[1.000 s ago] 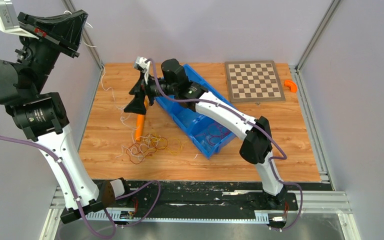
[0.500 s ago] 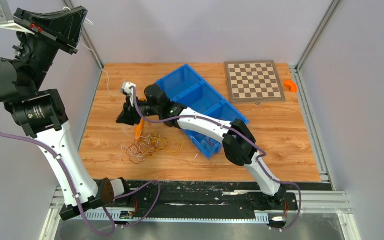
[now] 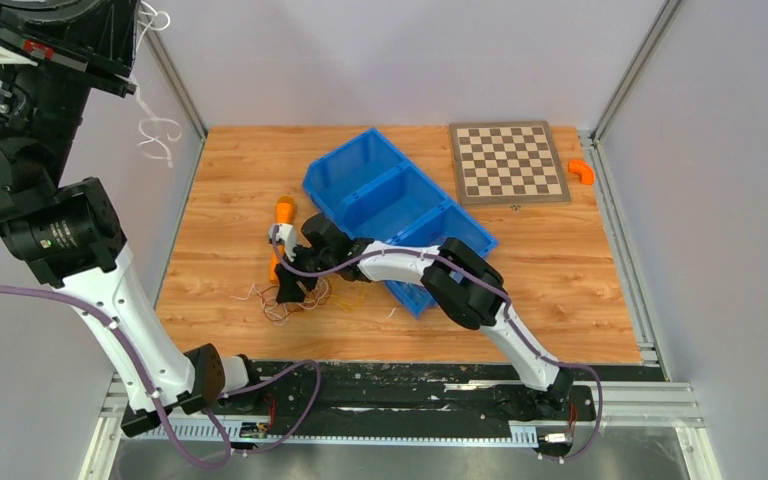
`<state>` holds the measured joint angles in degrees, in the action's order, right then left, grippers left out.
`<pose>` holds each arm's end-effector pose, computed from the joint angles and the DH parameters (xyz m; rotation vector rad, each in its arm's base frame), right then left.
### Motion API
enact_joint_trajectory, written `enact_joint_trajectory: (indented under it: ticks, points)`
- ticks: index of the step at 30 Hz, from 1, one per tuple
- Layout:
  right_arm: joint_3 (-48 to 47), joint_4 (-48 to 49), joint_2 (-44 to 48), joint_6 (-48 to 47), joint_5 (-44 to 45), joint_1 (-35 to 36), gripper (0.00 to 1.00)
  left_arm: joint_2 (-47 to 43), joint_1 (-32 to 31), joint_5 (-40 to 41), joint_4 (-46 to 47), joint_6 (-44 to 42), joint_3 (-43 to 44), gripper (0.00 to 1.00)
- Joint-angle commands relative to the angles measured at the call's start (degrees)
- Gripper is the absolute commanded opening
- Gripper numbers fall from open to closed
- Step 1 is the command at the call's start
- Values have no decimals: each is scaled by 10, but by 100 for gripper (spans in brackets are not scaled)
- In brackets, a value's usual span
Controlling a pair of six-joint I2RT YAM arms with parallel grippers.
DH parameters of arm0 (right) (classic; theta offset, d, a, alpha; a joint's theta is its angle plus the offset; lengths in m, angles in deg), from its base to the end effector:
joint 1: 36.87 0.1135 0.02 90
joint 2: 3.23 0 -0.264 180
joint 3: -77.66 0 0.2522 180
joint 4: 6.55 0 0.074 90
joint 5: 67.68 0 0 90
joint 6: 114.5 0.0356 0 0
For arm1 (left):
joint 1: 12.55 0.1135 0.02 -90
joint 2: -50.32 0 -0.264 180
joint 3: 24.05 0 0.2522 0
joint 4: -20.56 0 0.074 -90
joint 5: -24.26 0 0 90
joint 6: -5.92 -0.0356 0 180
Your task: Untangle the cables
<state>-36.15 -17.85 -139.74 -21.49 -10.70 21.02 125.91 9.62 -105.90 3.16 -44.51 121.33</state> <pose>0.2654 0.4595 0.1398 -1.3768 1.8677 1.2033 0.1042 0.0177 0.6860 0.2593 0.8948 -0.5115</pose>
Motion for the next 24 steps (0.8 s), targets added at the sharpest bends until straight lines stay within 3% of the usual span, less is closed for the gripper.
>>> enact_joint_trajectory:
  ticks: [1, 4, 8, 13, 22, 24]
  points:
    - [-38, 2, 56, -8, -30, -8, 70, -3, 5, -4, 23, 16, -26, 0]
    - [-65, -21, 93, 3, -40, -21, 87, -13, 4, -18, 33, 17, -64, 0]
    - [-95, -37, 148, 34, -56, -46, 98, -33, 4, -30, 33, 17, -110, 0]
    - [-155, -39, 190, 71, -63, -74, 100, -37, -4, -102, 114, 118, -187, 0]
    - [-305, -32, 124, 106, -26, -82, 100, -45, -86, -131, 153, 133, -250, 0]
    - [-333, -31, 101, 124, -25, -82, 96, -42, -93, -128, 153, 134, -249, 0]
